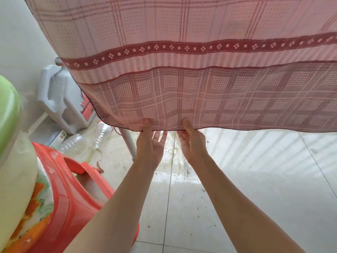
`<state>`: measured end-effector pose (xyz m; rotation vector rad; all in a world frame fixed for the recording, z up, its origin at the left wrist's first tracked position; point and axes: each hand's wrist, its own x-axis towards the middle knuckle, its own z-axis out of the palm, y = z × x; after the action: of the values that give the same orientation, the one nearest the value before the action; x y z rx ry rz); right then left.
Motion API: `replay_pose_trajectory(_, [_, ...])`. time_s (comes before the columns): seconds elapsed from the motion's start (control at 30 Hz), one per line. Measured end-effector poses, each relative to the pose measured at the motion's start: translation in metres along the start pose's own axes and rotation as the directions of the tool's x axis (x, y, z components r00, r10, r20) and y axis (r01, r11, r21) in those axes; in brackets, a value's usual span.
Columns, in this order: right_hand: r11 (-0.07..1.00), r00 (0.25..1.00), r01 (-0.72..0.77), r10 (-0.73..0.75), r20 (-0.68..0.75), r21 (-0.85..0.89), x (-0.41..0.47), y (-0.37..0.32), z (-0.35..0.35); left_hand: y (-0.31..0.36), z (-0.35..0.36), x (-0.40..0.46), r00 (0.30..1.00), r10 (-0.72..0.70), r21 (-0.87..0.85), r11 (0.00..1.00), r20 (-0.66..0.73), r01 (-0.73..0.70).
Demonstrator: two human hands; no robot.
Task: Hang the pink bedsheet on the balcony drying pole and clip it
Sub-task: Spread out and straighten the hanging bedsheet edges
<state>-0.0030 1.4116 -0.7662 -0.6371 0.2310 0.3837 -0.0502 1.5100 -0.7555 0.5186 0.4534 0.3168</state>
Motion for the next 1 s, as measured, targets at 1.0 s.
replay_pose_trajectory(1.0, [0.994,0.994,-0.107,0.107,0.005,0.005,-0.011,0.004,-0.008,-0.002,-0.008,0.015,0.968,0.053,-0.075,0.994,-0.247,-0.073])
